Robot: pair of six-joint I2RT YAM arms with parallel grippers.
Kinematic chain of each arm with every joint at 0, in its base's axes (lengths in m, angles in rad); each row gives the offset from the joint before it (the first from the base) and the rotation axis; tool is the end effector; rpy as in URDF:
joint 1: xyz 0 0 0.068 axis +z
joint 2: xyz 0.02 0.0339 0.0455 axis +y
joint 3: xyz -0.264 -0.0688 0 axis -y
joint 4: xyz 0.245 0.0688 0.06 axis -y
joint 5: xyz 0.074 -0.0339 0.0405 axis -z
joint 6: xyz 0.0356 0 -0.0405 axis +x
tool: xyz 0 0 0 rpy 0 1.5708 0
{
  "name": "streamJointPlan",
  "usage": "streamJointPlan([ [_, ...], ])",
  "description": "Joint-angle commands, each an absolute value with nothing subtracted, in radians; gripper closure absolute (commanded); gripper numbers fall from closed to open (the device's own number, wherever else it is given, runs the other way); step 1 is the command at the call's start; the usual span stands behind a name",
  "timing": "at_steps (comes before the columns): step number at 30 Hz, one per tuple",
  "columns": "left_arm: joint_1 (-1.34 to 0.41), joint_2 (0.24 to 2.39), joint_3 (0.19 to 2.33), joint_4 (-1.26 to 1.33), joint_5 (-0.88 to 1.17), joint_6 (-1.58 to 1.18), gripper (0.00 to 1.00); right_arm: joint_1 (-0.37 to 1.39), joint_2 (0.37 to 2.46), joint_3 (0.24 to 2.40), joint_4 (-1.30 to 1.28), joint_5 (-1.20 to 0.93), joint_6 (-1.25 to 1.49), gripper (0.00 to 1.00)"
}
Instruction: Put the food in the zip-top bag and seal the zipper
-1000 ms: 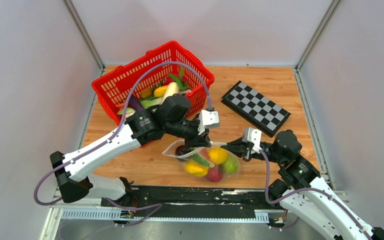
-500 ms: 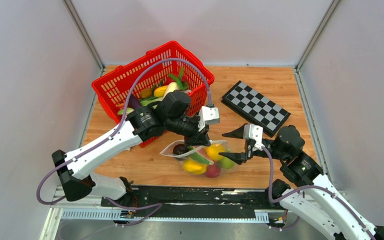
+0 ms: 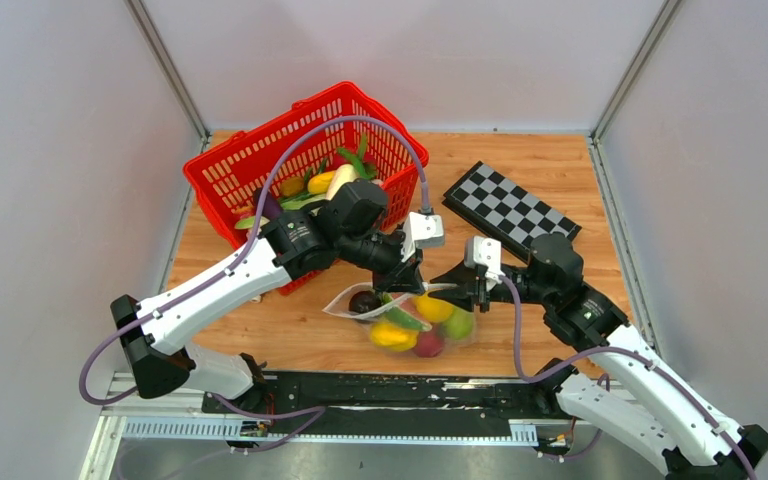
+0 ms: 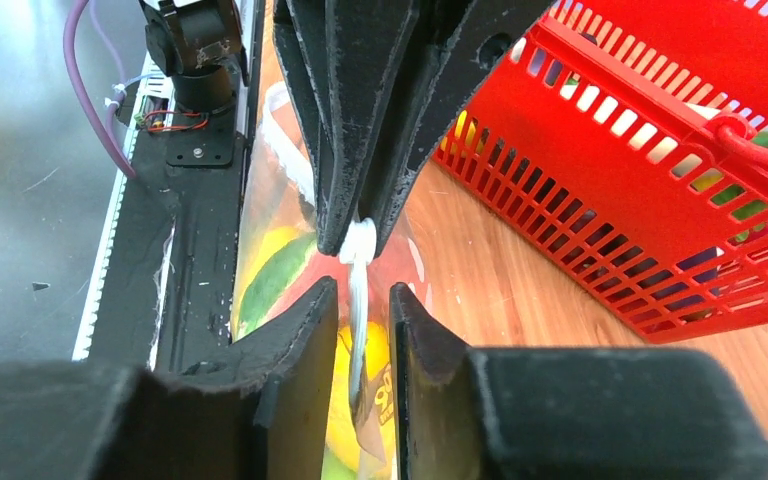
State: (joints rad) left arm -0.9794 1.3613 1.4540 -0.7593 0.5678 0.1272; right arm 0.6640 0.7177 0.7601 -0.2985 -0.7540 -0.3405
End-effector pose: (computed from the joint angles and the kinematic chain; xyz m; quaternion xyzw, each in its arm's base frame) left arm 0.1431 -0.2475 0.3898 0.5579 0.6704 -0.4028 0.2777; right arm 0.1110 0.1178 0.3321 -0.5515 0.5368 0.3791 0.5138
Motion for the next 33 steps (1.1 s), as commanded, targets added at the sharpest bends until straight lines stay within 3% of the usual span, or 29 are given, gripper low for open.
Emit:
streamJointPlan([
  [1, -0.982, 1.356, 1.494, -0.737, 0.587, 0.113, 1.00, 0.663, 0.705, 0.766, -0.247, -0.766, -0.333, 0.78],
  [4, -0.982, 1.348, 1.489, -0.741, 0.576, 0.118, 1.00, 0.662, 0.688, 0.753, -0.243, -0.748, -0.327, 0.94],
  [7, -0.982, 1.339, 1.481, -0.741, 0.561, 0.126, 1.00, 0.662, 0.666, 0.731, -0.228, -0.712, -0.315, 1.00],
  [20, -0.979, 1.233, 1.355, -0.772, 0.429, 0.127, 1.00, 0.661, 0.526, 0.618, -0.149, -0.430, -0.217, 1.00],
  [33, -0.953, 1.156, 1.312, -0.783, 0.372, 0.126, 1.00, 0.660, 0.463, 0.601, -0.189, -0.362, -0.202, 1.00],
])
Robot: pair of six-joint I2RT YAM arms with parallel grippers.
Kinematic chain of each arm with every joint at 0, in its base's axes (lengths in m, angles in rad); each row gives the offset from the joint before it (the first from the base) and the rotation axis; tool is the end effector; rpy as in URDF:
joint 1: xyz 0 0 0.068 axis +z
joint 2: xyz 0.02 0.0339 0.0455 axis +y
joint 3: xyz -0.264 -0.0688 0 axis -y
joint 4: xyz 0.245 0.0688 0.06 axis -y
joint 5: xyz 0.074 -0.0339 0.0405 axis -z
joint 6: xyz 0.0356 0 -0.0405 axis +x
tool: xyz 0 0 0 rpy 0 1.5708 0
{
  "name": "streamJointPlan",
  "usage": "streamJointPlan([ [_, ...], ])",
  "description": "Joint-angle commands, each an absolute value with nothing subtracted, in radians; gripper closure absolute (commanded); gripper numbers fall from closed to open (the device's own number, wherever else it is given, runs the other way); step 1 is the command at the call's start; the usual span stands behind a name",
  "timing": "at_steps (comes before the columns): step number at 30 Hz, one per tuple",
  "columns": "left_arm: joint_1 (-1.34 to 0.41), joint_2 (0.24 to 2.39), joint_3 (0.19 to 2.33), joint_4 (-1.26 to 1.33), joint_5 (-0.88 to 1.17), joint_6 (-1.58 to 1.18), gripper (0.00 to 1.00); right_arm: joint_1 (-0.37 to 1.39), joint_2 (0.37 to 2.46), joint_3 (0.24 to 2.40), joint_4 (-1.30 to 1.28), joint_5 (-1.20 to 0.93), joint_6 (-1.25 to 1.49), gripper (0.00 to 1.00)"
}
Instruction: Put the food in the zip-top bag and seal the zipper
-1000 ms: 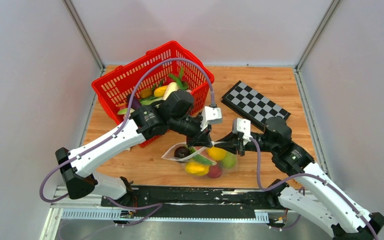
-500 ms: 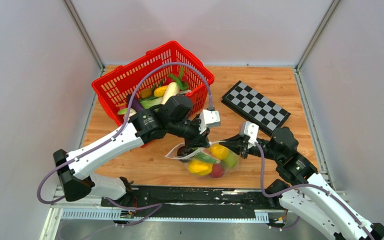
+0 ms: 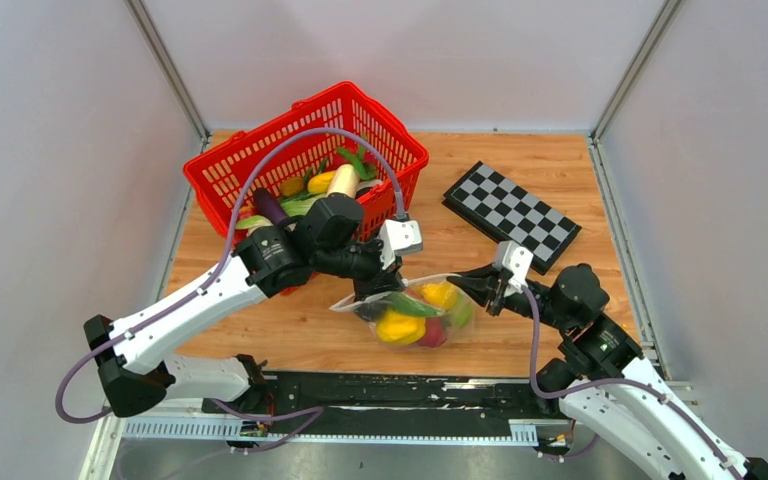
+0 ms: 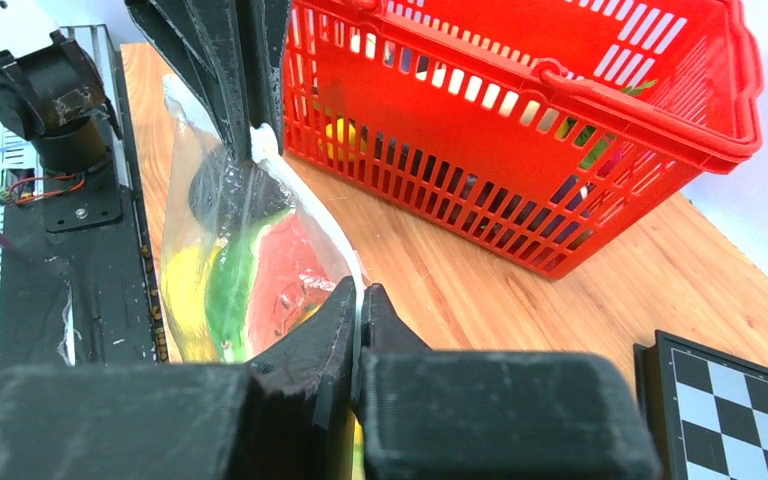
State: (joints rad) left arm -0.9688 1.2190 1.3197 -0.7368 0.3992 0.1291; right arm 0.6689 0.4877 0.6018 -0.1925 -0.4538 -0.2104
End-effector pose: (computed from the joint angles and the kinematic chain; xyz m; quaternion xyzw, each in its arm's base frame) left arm 0.1317 -0.2161 0.3822 0.5328 0.6999 -0.3416 0.3311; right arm 0.0915 0.0923 0.3164 -0.4427 0.5824 0.3112 0.6066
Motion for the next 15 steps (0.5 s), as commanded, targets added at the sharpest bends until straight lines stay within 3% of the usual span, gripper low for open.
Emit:
streamJointPlan([
  [1, -0.951, 1.149, 1.308, -0.778, 0.368, 0.124, 1.00, 0.661, 0.460, 0.599, -0.195, -0.362, -0.201, 1.00],
  [10, -0.950, 1.159, 1.304, -0.714, 0.392, 0.099, 1.00, 0.660, 0.473, 0.588, -0.209, -0.486, -0.186, 1.00],
  [15, -0.950, 1.190, 1.326, -0.696, 0.420, 0.092, 1.00, 0.660, 0.516, 0.591, -0.200, -0.604, -0.214, 0.91],
])
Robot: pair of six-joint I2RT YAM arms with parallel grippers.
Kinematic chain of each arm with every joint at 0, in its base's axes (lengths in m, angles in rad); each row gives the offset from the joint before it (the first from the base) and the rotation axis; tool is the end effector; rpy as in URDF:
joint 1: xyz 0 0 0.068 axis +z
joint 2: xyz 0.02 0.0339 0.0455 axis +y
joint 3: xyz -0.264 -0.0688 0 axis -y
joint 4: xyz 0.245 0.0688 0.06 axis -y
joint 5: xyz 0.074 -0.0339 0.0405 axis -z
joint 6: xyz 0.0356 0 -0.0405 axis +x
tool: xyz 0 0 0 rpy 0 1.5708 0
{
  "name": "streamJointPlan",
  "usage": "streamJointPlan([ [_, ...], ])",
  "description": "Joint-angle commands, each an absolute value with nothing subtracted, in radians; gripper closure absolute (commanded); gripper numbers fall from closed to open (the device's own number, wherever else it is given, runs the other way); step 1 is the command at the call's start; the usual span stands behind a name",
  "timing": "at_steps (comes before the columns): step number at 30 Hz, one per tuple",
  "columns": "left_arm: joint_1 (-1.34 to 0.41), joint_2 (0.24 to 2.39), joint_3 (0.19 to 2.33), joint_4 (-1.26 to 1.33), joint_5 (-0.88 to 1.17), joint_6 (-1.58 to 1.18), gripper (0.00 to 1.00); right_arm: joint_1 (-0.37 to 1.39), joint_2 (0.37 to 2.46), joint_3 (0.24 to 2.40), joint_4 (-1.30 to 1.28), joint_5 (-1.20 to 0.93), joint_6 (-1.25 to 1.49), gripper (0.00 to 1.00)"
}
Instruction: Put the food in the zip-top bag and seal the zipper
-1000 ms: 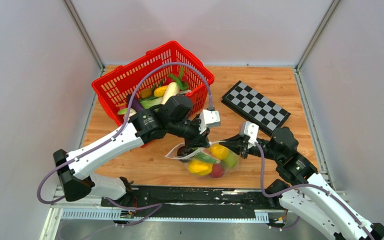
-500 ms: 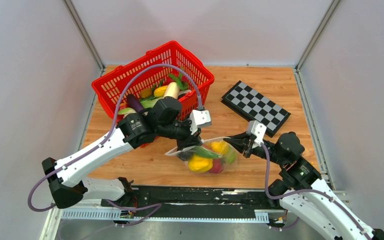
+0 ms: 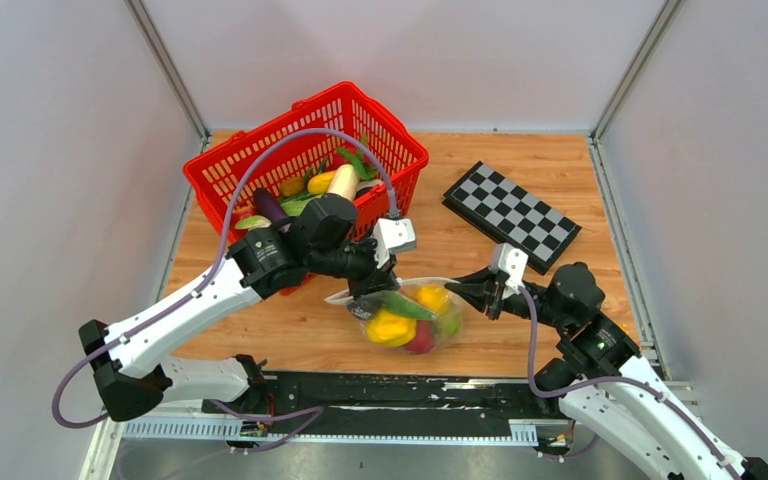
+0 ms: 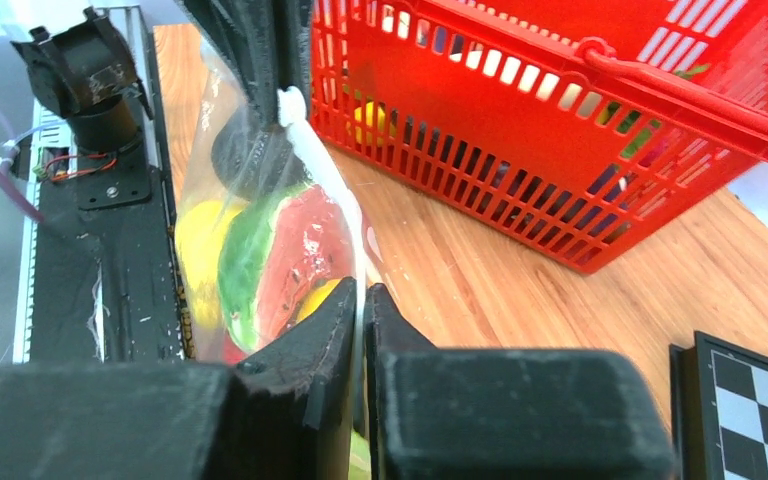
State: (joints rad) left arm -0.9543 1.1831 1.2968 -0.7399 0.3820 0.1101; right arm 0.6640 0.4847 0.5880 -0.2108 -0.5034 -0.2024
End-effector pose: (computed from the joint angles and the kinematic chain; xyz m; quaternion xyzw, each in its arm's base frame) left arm 0.1300 -0.2064 0.3826 0.5181 0.7096 -0.3372 0.3382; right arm 0.0906 0.0927 0.3102 -0.4535 0.5842 0.3284 0.5875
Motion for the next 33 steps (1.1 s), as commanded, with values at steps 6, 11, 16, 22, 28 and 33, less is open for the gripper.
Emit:
streamJointPlan([
  [6, -0.950, 1.203, 1.325, -0.686, 0.444, 0.089, 1.00, 0.660, 0.599, 0.662, -0.259, -0.619, -0.272, 0.50],
  [11, -0.950, 1.213, 1.322, -0.687, 0.470, 0.090, 1.00, 0.660, 0.643, 0.708, -0.273, -0.637, -0.319, 0.36],
  [16, -0.950, 1.225, 1.317, -0.685, 0.482, 0.092, 1.00, 0.661, 0.728, 0.765, -0.332, -0.714, -0.363, 0.33],
  [22, -0.950, 1.239, 1.310, -0.682, 0.498, 0.084, 1.00, 0.661, 0.805, 0.810, -0.324, -0.773, -0.370, 0.34],
  [28, -0.949, 1.242, 1.309, -0.671, 0.505, 0.081, 1.00, 0.676, 0.884, 0.836, -0.284, -0.883, -0.350, 0.48],
  [33, -0.950, 1.252, 1.314, -0.670, 0.510, 0.080, 1.00, 0.693, 0.920, 0.839, -0.280, -0.885, -0.355, 0.62],
])
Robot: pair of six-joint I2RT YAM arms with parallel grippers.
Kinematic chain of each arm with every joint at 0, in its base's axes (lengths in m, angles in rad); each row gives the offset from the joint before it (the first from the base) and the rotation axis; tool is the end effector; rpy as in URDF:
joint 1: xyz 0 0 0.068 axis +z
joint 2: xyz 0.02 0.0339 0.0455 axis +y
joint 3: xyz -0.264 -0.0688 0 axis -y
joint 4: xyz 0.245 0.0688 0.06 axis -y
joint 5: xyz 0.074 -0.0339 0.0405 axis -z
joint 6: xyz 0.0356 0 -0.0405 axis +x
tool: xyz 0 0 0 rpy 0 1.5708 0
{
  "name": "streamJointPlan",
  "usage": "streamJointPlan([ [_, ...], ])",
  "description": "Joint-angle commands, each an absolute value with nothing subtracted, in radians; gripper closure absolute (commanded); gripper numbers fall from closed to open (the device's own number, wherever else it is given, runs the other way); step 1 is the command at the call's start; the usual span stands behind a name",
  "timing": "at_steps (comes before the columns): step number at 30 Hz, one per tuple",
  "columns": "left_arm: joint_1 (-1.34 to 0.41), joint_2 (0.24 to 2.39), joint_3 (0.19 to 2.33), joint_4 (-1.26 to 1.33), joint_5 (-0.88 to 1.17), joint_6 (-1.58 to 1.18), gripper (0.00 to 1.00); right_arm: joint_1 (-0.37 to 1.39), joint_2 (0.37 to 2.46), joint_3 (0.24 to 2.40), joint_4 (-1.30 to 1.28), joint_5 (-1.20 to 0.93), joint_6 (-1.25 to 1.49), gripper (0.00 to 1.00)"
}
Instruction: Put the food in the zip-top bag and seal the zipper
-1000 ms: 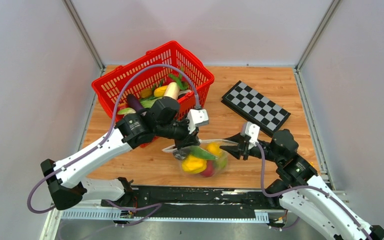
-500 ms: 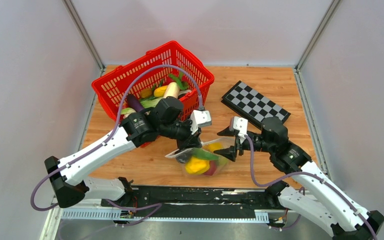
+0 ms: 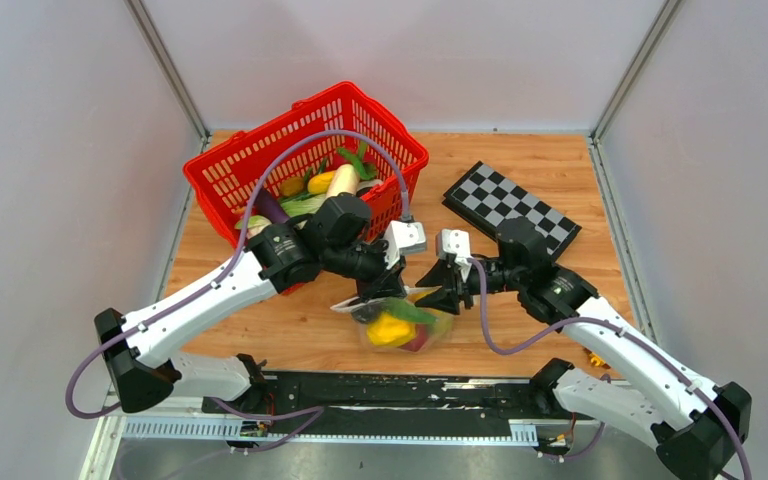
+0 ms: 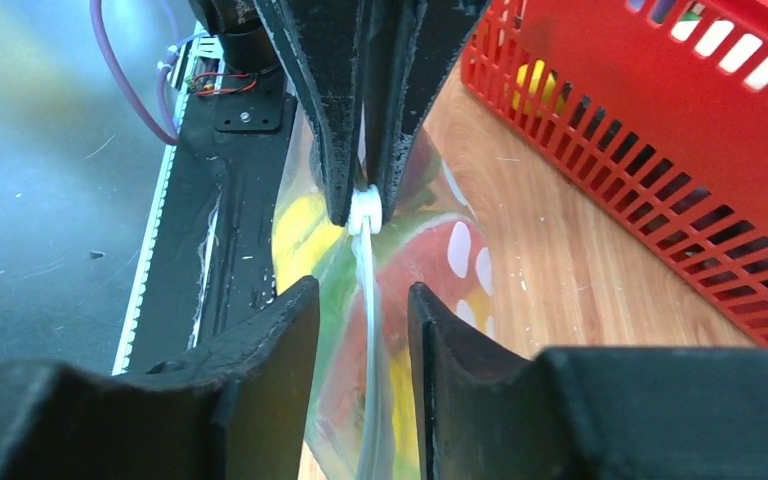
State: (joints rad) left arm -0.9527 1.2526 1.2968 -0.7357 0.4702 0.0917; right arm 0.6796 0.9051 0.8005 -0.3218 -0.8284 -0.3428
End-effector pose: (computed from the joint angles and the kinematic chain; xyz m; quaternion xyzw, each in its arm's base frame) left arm 0.1381 -0.2220 0.3676 0.5249 0.7133 -0.3643 0.2882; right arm 0.1361 0.1437 0.3147 -0.5666 0.5646 0.4166 0.4320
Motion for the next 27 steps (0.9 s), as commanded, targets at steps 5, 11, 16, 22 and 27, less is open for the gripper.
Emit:
streamJointPlan([
  [5, -0.950, 1.258, 1.315, -0.668, 0.511, 0.077, 1.00, 0.696, 0.898, 0.804, -0.238, -0.847, -0.341, 0.73],
  [11, -0.950, 1.261, 1.315, -0.671, 0.503, 0.078, 1.00, 0.696, 0.829, 0.742, -0.174, -0.763, -0.315, 0.99],
  [16, -0.950, 1.246, 1.307, -0.691, 0.483, 0.088, 1.00, 0.695, 0.778, 0.702, -0.181, -0.678, -0.304, 1.00],
  [22, -0.950, 1.214, 1.273, -0.724, 0.435, 0.097, 1.00, 0.696, 0.712, 0.659, -0.168, -0.571, -0.262, 1.00],
  [27, -0.947, 1.187, 1.254, -0.737, 0.396, 0.101, 1.00, 0.694, 0.672, 0.621, -0.150, -0.480, -0.228, 1.00],
])
